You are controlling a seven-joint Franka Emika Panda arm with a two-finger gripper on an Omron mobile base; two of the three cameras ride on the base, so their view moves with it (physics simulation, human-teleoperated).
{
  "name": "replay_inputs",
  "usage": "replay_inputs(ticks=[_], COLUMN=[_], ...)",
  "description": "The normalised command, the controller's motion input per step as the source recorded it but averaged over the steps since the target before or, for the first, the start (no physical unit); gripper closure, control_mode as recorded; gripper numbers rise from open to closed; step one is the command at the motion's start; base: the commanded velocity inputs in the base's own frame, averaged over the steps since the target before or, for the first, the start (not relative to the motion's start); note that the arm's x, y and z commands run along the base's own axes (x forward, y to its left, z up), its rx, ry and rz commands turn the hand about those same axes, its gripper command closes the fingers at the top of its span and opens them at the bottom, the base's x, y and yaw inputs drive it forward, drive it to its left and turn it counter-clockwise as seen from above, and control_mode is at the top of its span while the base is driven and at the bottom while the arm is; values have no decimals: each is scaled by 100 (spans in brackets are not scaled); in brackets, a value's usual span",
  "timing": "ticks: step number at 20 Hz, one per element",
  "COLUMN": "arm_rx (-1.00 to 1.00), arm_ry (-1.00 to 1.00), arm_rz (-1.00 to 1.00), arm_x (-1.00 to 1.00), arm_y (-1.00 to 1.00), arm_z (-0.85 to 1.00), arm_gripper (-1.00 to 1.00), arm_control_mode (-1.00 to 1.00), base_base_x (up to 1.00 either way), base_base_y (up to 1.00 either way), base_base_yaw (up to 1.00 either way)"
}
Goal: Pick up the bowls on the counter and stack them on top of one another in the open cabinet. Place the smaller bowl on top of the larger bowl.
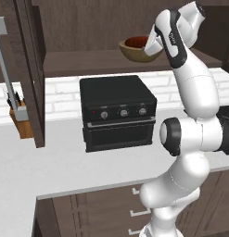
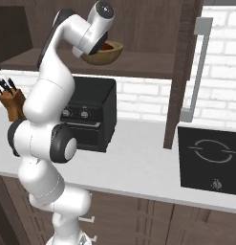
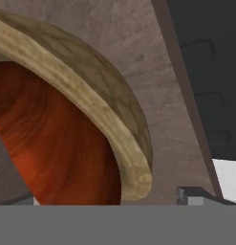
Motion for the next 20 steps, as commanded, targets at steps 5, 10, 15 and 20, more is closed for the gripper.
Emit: replay_inputs(ticks=[5,10,15,20], arm_rx=[0,0,0,0], arm_ry=[-3,0,0,0], arm_rz=[0,0,0,0], arm_x=[-1,-7,-20,-35], arm_y=[0,0,0,0], arm_z=[27,23,11,13], arm_gripper=[-100,-100,-100,-100], arm_control_mode=[-100,-100,-100,-100], base_base_x=[0,0,0,0], base_base_y=[0,0,0,0], base_base_yaw=[0,0,0,0])
